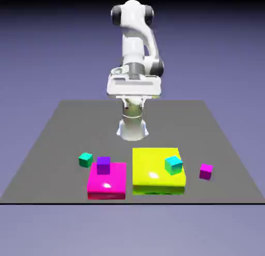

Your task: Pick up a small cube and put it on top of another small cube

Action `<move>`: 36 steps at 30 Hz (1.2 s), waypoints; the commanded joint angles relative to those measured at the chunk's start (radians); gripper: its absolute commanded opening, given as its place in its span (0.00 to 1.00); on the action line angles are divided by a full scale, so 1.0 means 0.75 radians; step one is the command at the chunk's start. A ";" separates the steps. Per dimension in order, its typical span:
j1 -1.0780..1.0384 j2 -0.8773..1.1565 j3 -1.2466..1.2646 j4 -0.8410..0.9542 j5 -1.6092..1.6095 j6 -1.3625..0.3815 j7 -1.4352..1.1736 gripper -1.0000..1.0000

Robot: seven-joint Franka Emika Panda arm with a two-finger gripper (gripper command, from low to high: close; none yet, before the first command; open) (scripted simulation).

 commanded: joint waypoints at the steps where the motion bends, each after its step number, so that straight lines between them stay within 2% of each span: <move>1: -0.005 0.030 -0.029 -0.001 -0.033 -0.009 -0.058 0.50; 25: -0.122 0.761 -0.733 -0.013 -0.820 -0.237 -1.450 0.50; 35: -0.188 1.202 -0.692 0.068 -0.802 0.113 -1.441 0.50; 36: -0.188 1.202 -0.692 0.068 -0.802 0.113 -1.441 0.00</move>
